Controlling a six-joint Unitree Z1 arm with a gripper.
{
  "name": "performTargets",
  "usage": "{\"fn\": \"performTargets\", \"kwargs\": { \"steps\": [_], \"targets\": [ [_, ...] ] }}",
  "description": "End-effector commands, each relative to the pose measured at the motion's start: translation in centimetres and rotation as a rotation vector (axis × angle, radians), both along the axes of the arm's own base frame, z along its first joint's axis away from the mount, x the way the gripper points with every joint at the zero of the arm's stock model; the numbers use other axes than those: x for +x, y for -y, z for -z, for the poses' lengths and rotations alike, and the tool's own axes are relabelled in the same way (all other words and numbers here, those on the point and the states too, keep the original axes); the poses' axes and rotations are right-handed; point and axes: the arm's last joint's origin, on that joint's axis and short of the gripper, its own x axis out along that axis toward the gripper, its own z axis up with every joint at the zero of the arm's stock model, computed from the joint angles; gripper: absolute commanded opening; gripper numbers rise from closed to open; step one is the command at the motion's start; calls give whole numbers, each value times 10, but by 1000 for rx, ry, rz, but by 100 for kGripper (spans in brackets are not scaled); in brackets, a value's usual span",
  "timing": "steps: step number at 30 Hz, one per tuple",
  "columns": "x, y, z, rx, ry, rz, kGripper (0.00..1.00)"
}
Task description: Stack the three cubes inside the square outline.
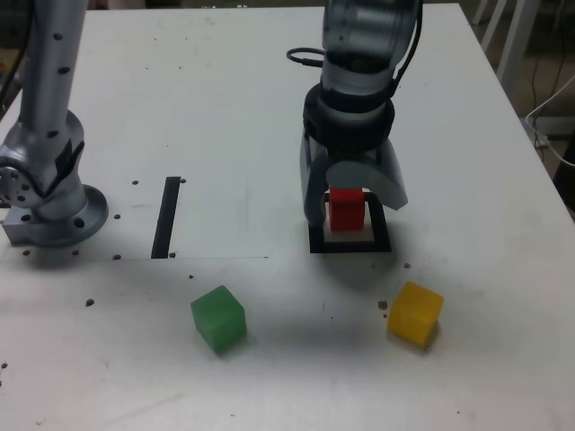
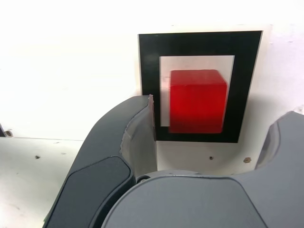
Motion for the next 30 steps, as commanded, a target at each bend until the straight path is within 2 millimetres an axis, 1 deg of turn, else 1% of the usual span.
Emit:
{"fn": "performTargets", "kwargs": {
  "steps": [1,14,17,20,23,26,30],
  "targets": [
    [-2,1,-4,1,4,1,99],
    [-5,3,-9,-12,4,13,99],
    [-7,4,-13,-22,-14,30,99],
    [-9,6,-21,-27,-21,49,99],
    [-8,14,-32,-25,10,75,99],
    [-3,26,-41,-15,60,111,99],
    [2,42,-47,3,96,157,99]
  ]
}}
